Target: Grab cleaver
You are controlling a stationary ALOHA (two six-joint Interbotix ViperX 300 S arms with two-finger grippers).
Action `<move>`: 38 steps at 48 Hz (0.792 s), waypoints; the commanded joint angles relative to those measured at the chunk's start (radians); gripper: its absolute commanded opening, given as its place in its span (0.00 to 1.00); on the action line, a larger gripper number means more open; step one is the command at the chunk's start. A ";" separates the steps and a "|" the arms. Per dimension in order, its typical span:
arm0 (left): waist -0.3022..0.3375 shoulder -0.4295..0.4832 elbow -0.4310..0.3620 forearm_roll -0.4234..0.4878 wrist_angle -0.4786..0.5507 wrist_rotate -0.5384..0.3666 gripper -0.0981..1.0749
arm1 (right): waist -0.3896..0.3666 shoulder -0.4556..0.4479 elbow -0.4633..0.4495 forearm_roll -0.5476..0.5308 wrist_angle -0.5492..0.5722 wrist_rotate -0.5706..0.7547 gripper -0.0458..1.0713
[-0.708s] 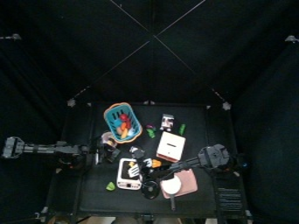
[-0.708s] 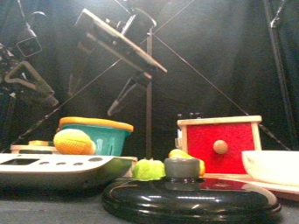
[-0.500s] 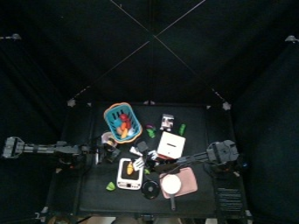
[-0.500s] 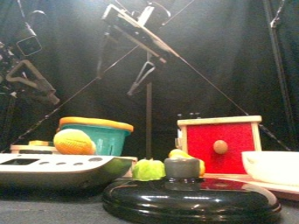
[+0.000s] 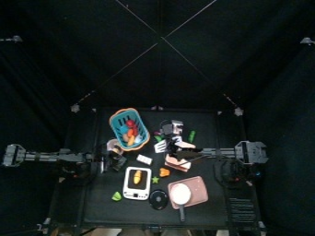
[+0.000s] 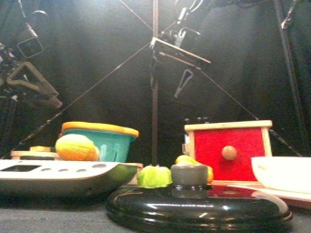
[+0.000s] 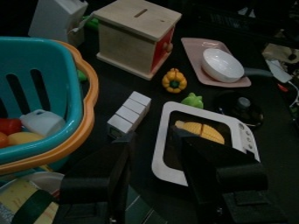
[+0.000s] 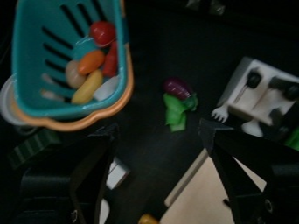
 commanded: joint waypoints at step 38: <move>-0.002 0.000 -0.009 0.000 -0.009 0.000 0.75 | -0.183 0.055 0.025 -0.046 0.064 0.002 0.95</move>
